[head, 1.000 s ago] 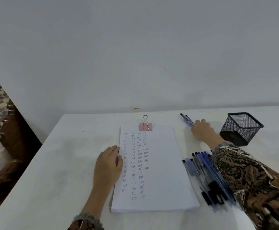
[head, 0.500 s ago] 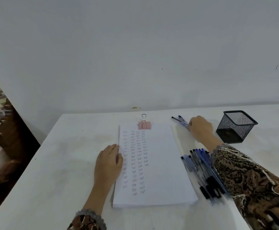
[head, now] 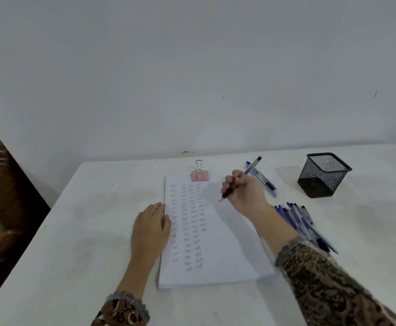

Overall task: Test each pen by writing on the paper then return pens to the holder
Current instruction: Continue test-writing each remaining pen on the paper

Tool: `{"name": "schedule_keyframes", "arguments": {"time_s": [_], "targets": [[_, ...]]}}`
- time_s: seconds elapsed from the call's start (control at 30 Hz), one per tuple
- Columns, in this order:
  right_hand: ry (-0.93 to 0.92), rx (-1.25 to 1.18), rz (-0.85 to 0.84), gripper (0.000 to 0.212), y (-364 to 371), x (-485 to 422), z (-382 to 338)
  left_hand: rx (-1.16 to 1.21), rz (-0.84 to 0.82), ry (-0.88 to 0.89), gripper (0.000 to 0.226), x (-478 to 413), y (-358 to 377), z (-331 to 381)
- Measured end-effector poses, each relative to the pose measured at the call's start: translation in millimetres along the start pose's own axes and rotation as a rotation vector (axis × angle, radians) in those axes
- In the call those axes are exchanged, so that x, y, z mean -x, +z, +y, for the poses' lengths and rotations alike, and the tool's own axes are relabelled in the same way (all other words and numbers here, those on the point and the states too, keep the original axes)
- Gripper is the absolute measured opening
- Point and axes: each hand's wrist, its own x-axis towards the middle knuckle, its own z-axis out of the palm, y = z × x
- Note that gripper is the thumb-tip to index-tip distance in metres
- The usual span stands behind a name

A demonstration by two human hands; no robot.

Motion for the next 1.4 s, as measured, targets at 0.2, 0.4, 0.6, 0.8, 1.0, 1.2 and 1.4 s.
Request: {"name": "schedule_keyframes", "arguments": {"time_s": [0.2, 0.4, 0.6, 0.8, 1.0, 1.2, 1.4], "targets": [[0.033, -0.469, 0.03, 0.061, -27, 13, 58, -0.008, -0.004, 0.009, 0.042, 1, 0, -1], [0.035, -0.495, 0.075, 0.058, -25, 21, 59, -0.008, 0.004, 0.018, 0.041, 2, 0, 1], [0.008, -0.474, 0.053, 0.05, -24, 24, 60, -0.023, 0.005, 0.023, 0.041, 1, 0, 0], [-0.037, -0.298, -0.001, 0.04, -14, 19, 59, -0.025, 0.008, 0.024, 0.042, 2, -1, 2], [-0.086, 0.084, -0.002, 0.064, -17, 20, 67, -0.015, 0.002, 0.014, 0.042, 3, -3, 3], [-0.217, 0.441, -0.049, 0.02, -25, 29, 67, -0.007, 0.003, 0.016, 0.041, 3, -2, 2], [-0.396, 0.669, 0.066, 0.058, -23, 34, 76, -0.006, 0.0, 0.018, 0.041, 3, -4, 4]]}}
